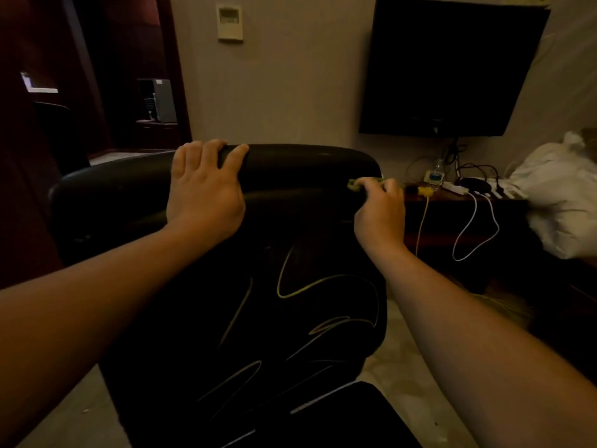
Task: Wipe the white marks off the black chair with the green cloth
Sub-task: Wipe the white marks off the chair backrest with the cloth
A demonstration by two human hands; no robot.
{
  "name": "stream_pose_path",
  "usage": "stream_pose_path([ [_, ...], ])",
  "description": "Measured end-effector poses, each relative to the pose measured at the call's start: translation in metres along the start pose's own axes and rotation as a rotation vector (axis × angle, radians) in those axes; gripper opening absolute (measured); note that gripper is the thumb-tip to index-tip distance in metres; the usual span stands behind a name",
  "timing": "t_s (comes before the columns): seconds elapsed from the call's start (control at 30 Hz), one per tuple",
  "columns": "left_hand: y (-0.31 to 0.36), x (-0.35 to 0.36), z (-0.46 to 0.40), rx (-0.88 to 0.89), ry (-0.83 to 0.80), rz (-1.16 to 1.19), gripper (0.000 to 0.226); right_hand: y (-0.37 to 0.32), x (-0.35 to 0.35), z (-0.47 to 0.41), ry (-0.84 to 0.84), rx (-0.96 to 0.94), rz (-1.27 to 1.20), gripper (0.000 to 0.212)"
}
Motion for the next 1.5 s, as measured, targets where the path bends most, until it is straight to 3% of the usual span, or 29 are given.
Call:
stream_pose_path([
  [0.17, -0.002, -0.006, 0.002, -0.010, -0.010, -0.005, 0.061, -0.009, -0.008, -0.009, 0.236, 0.281, -0.259, 0.026],
  [0.23, -0.003, -0.005, 0.003, -0.009, -0.022, 0.002, 0.062, -0.026, -0.002, -0.018, 0.237, 0.284, -0.318, 0.023],
  [0.3, 0.000, -0.004, 0.002, -0.001, -0.024, 0.003, 0.063, -0.056, 0.012, -0.026, 0.146, 0.151, -0.300, 0.024],
  [0.43, -0.003, 0.002, 0.002, -0.018, -0.031, -0.022, 0.065, -0.132, 0.055, 0.000, -0.121, -0.316, -0.294, 0.022],
  [0.53, -0.006, 0.004, 0.003, -0.014, -0.005, -0.038, 0.064, -0.125, 0.054, 0.012, -0.181, -0.507, -0.265, 0.025],
  [0.6, -0.005, 0.003, 0.003, -0.004, 0.011, -0.029, 0.061, -0.084, 0.039, 0.000, -0.104, -0.419, -0.189, 0.032],
  [0.67, -0.002, 0.002, 0.003, -0.004, 0.029, -0.017, 0.057, -0.032, 0.021, -0.006, -0.007, -0.202, -0.148, 0.036],
  [0.8, 0.000, 0.003, 0.002, -0.012, 0.028, -0.027, 0.056, 0.008, 0.003, 0.000, 0.141, 0.068, -0.205, 0.026],
  [0.87, -0.003, 0.005, 0.002, -0.019, 0.024, -0.033, 0.056, -0.005, 0.008, 0.014, 0.129, 0.017, -0.224, 0.025],
  [1.0, -0.005, 0.005, 0.003, -0.025, 0.031, -0.030, 0.057, -0.027, 0.018, 0.044, -0.033, -0.257, -0.206, 0.025],
  [1.03, -0.003, 0.004, 0.002, -0.020, 0.030, -0.025, 0.057, -0.020, 0.014, 0.034, 0.000, -0.203, -0.210, 0.025],
  [1.13, 0.003, 0.004, -0.001, -0.002, 0.022, -0.020, 0.057, 0.014, -0.007, 0.006, 0.258, 0.204, -0.259, 0.024],
  [1.17, 0.004, 0.005, -0.001, -0.002, 0.022, -0.022, 0.058, 0.016, -0.007, 0.007, 0.289, 0.244, -0.255, 0.024],
  [1.3, 0.002, 0.011, -0.003, -0.013, 0.008, -0.037, 0.058, -0.033, 0.034, 0.058, 0.112, -0.016, -0.295, 0.028],
  [1.37, 0.004, 0.011, -0.004, -0.018, 0.003, -0.044, 0.058, -0.074, 0.069, 0.109, -0.063, -0.265, -0.342, 0.034],
  [1.5, 0.001, 0.011, -0.003, -0.014, -0.003, -0.034, 0.058, -0.112, 0.126, 0.216, -0.467, -0.665, -0.354, 0.022],
])
Point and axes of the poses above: each hand's wrist, its own z-axis away from the middle knuckle, its own x-axis out of the palm, y = z × x, the point moved 8 cm from there along -z, towards the middle knuckle, and after that the axes turned 15 degrees about -z, right-handed, at the moved point
